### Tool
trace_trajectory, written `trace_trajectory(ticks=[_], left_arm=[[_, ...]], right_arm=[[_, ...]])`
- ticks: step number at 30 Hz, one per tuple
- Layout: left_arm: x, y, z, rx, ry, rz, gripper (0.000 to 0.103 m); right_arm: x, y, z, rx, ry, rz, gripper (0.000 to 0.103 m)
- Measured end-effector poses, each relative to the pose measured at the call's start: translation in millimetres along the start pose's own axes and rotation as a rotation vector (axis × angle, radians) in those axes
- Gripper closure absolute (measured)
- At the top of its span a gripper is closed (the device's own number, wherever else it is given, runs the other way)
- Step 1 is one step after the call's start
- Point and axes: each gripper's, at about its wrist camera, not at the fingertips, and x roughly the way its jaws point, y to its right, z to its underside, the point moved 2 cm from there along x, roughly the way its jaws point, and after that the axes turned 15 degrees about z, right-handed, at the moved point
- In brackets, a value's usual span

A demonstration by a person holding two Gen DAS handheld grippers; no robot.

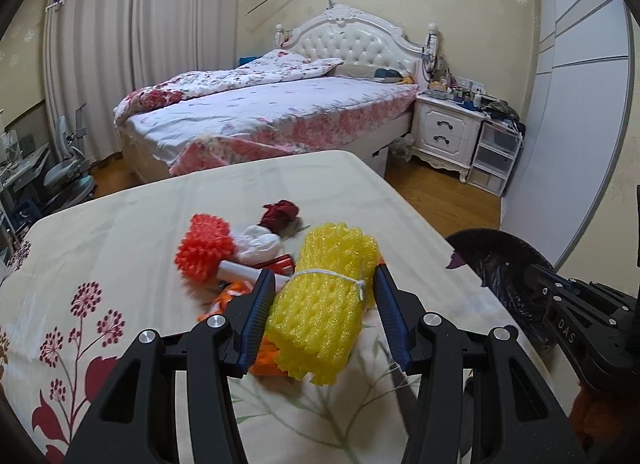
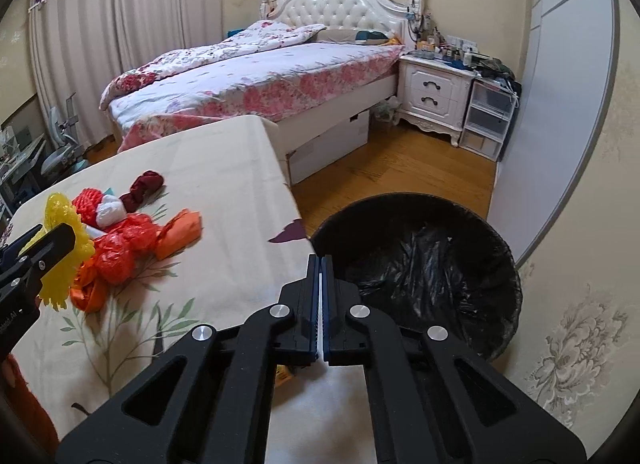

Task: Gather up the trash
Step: 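Carry the yellow bundle and amber bottle over the black trash bin with both tools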

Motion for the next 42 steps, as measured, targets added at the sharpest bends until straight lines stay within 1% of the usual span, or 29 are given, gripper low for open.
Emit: trace_trajectory(ticks=[1, 3, 5, 9, 10, 11, 13, 16, 19, 21, 23, 26, 28, 33, 37, 39, 40, 42], left_arm=[[5.9, 5.4, -2.1, 0.006, -0.001, 0.01, 0.053], [14.4, 14.8, -4.6, 0.026, -0.008, 0.018, 0.053], [17.5, 19.6, -5.7, 0.033, -0.009, 0.028, 0.053], [17.9, 17.2, -4.3, 0.04, -0.013, 0.014, 0.053], [17.4, 16.2, -2.7, 0.033, -0.016, 0.011, 0.053], [16.4, 13.9, -1.6, 0.028, -0.019, 0.007, 0.053], [12.4, 9.1, 2.4, 0.02, -0.021, -0.005, 0.053], [3.3, 1.0, 7.8, 0.007, -0.019, -0.02, 0.053], [-7.3, -9.3, 11.5, -0.004, -0.013, -0.042, 0.053], [-13.0, -15.1, 13.1, -0.011, -0.005, -0.056, 0.053], [-18.5, -22.3, 14.3, -0.022, 0.003, -0.07, 0.053], [-24.4, -32.2, 17.0, -0.042, 0.009, -0.082, 0.053], [-27.7, -37.8, 19.4, -0.056, 0.01, -0.088, 0.053], [-33.3, -47.1, 24.2, -0.076, 0.011, -0.093, 0.053], [-33.1, -50.3, 25.3, -0.086, 0.009, -0.087, 0.053], [-32.4, -50.3, 25.6, -0.089, 0.007, -0.082, 0.053], [-32.5, -51.4, 25.8, -0.089, 0.007, -0.079, 0.053], [-32.4, -50.1, 26.3, -0.088, 0.006, -0.076, 0.053]], right_arm=[[4.5, 5.1, -1.4, 0.012, -0.007, 0.021, 0.102], [9.1, 15.9, -1.1, 0.034, -0.021, 0.028, 0.102], [9.2, 21.8, 0.4, 0.039, -0.023, 0.024, 0.102], [8.3, 23.7, 7.3, 0.032, -0.039, 0.01, 0.098], [8.5, 22.5, 9.4, 0.029, -0.045, 0.006, 0.094], [7.6, 21.2, 11.8, 0.026, -0.051, 0.005, 0.087], [4.9, 17.0, 16.6, 0.019, -0.057, 0.0, 0.079], [-3.3, 7.1, 24.7, -0.011, -0.061, 0.004, 0.078], [-9.0, 1.2, 30.9, -0.015, -0.079, -0.007, 0.075], [-12.9, -4.5, 34.4, -0.017, -0.087, -0.014, 0.072], [-15.0, -10.8, 37.3, -0.025, -0.092, -0.01, 0.066], [-15.0, -20.6, 41.3, -0.028, -0.116, -0.019, 0.064], [-13.6, -26.6, 44.3, -0.031, -0.134, -0.012, 0.061], [-10.6, -35.9, 51.6, -0.046, -0.163, 0.001, 0.061], [-11.5, -40.8, 55.1, -0.063, -0.163, -0.001, 0.061], [-12.1, -43.8, 55.9, -0.076, -0.157, -0.002, 0.069], [-12.4, -45.0, 56.2, -0.082, -0.156, -0.005, 0.078], [-12.6, -46.4, 56.5, -0.091, -0.152, -0.009, 0.08]])
